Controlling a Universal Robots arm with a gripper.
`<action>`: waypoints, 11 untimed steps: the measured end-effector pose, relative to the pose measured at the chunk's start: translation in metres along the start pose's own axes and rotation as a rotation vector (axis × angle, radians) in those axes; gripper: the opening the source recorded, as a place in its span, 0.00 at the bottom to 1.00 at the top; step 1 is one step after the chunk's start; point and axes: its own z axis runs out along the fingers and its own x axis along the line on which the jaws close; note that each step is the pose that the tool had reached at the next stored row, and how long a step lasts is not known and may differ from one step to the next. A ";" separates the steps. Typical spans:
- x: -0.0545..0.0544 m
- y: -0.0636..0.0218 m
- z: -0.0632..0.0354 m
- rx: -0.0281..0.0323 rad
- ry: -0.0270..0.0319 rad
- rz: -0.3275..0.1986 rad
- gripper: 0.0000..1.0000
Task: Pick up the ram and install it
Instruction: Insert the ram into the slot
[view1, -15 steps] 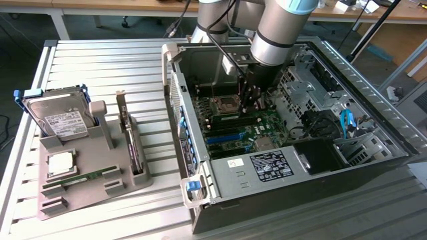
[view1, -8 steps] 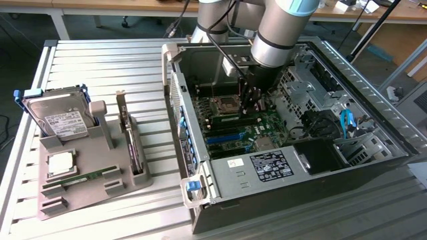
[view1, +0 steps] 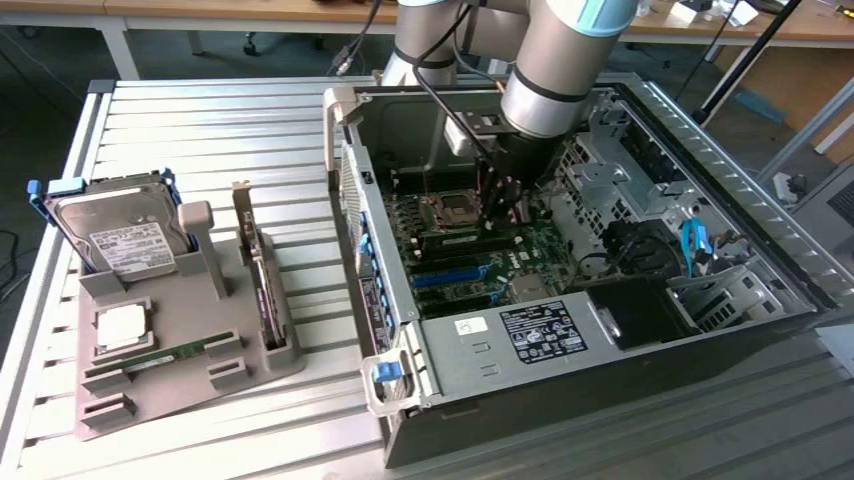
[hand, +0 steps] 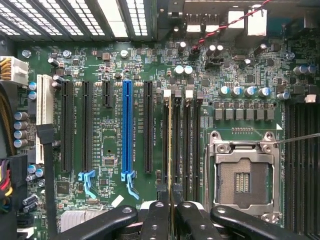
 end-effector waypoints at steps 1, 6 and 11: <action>0.000 0.0000 0.0003 0.0000 0.0001 0.000 0.13; 0.000 -0.0001 0.0014 0.0000 0.0098 0.001 0.13; 0.000 -0.0001 0.0022 0.0000 0.0113 0.001 0.13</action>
